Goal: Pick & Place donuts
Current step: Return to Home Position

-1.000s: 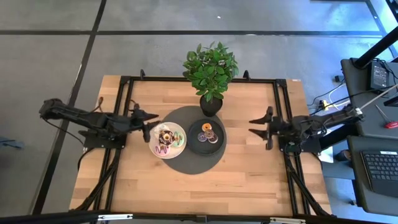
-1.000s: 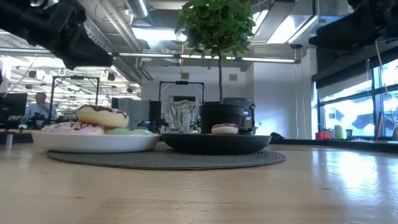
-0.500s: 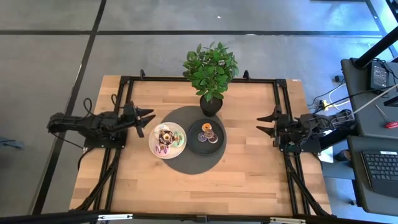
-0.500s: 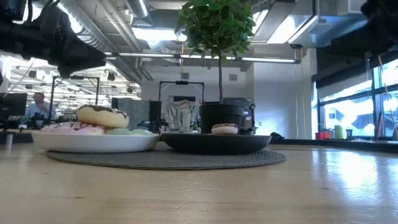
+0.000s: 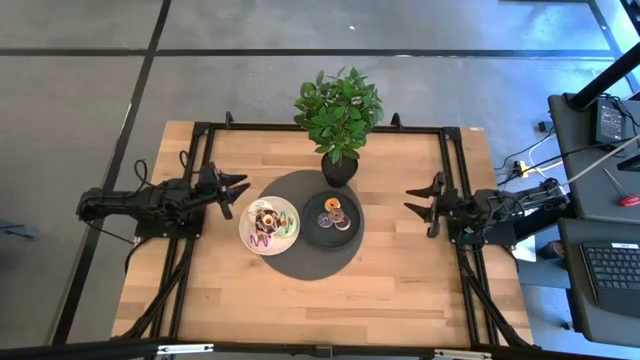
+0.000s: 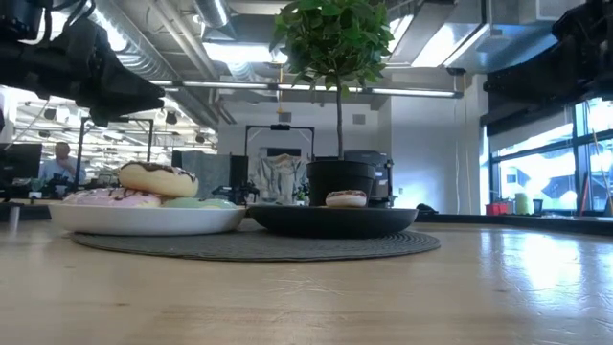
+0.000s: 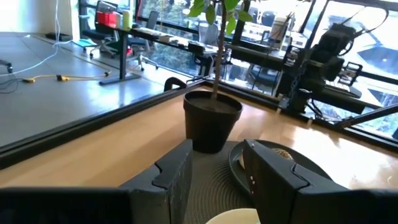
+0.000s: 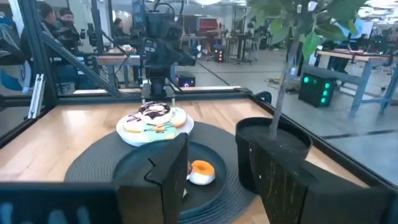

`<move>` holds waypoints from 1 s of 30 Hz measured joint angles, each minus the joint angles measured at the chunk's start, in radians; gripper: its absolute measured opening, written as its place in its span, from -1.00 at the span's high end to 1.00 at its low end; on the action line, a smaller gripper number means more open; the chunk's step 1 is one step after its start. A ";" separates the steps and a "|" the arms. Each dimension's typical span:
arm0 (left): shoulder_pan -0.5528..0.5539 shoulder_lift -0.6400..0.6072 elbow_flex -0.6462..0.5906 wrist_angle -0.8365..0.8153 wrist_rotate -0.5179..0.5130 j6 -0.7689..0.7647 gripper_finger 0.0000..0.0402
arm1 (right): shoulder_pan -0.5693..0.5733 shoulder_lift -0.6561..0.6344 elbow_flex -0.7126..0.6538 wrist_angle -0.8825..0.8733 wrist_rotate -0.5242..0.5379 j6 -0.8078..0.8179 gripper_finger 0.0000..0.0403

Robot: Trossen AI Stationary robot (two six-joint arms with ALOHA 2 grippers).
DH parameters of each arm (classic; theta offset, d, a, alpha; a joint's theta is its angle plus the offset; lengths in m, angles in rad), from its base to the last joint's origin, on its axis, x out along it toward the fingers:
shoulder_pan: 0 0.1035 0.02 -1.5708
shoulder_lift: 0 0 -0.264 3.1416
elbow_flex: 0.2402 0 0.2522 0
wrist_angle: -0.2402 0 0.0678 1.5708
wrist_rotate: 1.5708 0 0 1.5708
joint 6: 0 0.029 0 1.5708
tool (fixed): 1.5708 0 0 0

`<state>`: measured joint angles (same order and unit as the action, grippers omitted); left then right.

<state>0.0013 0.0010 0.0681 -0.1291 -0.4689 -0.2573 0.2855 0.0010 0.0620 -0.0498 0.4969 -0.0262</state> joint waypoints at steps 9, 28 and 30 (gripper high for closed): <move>0.038 0.001 0.000 0.000 -0.074 0.047 0.31 | -0.002 0.001 -0.056 0.145 -0.034 -0.063 0.14; 0.054 0.001 0.000 0.000 -0.115 0.068 0.31 | -0.002 0.014 -0.055 0.128 -0.028 -0.062 0.14; 0.054 0.001 0.000 0.000 -0.115 0.061 0.31 | -0.002 0.014 -0.055 0.128 -0.028 -0.062 0.14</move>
